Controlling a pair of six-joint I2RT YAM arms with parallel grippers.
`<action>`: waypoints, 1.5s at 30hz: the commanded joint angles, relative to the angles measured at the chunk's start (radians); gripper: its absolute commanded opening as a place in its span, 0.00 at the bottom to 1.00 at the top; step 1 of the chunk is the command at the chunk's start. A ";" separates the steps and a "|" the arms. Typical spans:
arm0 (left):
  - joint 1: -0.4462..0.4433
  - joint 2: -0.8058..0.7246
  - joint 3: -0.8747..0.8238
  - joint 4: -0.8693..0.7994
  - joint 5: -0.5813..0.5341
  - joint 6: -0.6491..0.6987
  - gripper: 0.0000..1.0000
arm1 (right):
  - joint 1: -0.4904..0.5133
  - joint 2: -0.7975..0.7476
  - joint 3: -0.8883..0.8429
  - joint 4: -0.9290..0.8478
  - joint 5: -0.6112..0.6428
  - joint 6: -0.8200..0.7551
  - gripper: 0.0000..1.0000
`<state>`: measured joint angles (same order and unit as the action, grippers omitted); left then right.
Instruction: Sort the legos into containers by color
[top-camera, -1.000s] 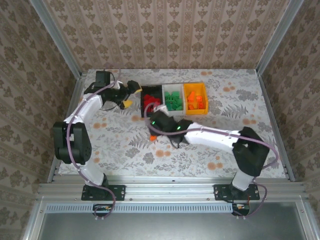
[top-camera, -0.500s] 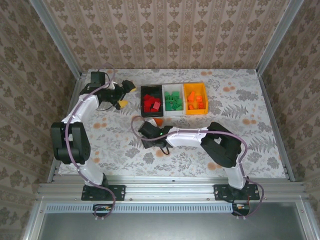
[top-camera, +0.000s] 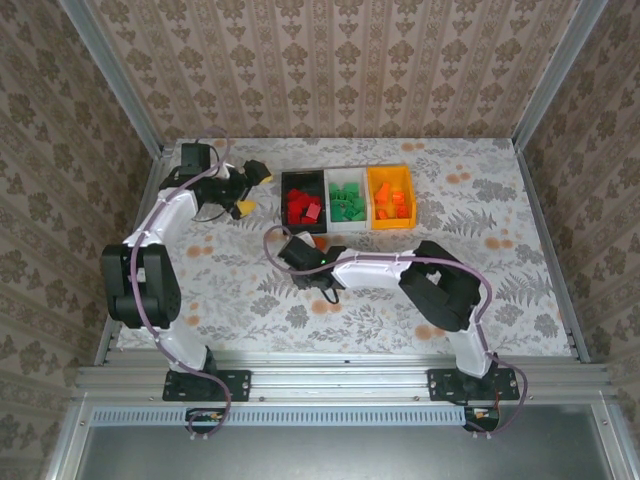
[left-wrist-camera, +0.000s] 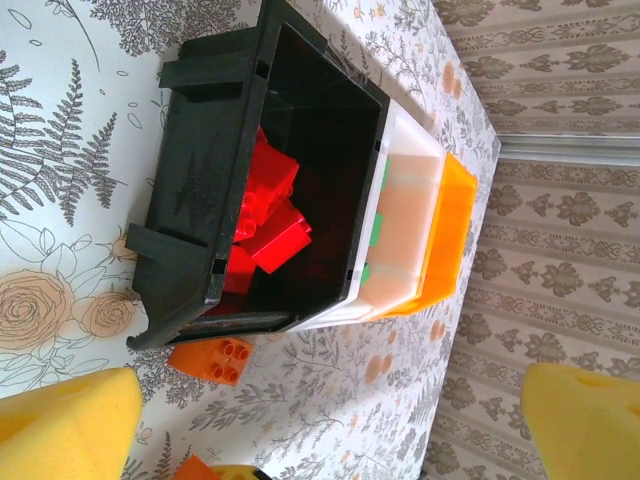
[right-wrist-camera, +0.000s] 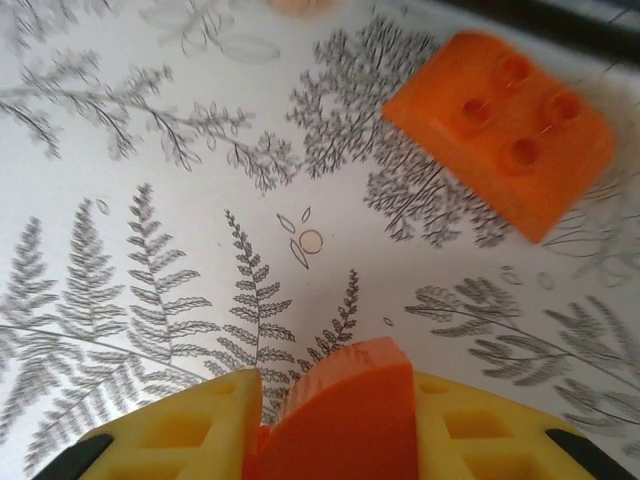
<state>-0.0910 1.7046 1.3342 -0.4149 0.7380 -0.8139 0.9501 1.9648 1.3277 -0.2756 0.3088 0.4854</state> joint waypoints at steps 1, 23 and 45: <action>-0.011 -0.002 -0.013 0.014 0.026 -0.013 0.99 | -0.070 -0.128 -0.007 -0.021 0.062 -0.043 0.30; -0.197 0.059 0.049 -0.055 0.041 0.073 0.99 | -0.637 0.103 0.310 -0.215 -0.011 -0.166 0.37; -0.086 0.012 0.017 -0.034 0.014 0.032 0.99 | -0.153 -0.108 -0.044 0.043 0.132 0.259 0.81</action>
<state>-0.1982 1.7546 1.3552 -0.4488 0.7593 -0.7677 0.7700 1.7771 1.2873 -0.2661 0.3939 0.5869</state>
